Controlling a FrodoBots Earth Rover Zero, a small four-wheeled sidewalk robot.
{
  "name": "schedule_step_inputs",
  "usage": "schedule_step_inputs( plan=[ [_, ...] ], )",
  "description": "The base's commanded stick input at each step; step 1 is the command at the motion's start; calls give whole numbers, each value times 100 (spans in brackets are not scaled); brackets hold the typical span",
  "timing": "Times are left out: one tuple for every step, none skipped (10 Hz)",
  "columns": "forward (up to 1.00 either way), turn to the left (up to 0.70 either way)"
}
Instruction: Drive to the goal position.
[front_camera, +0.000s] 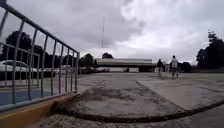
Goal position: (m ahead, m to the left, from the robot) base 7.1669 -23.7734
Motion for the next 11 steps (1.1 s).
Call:
schedule_step_inputs(
  plan=[
    [0, 0],
    [0, 0],
    [0, 0],
    [0, 0],
    [7, 0],
    [32, 0],
    [70, 0],
    [70, 0],
    [70, 0],
    [70, 0],
    [70, 0]
  ],
)
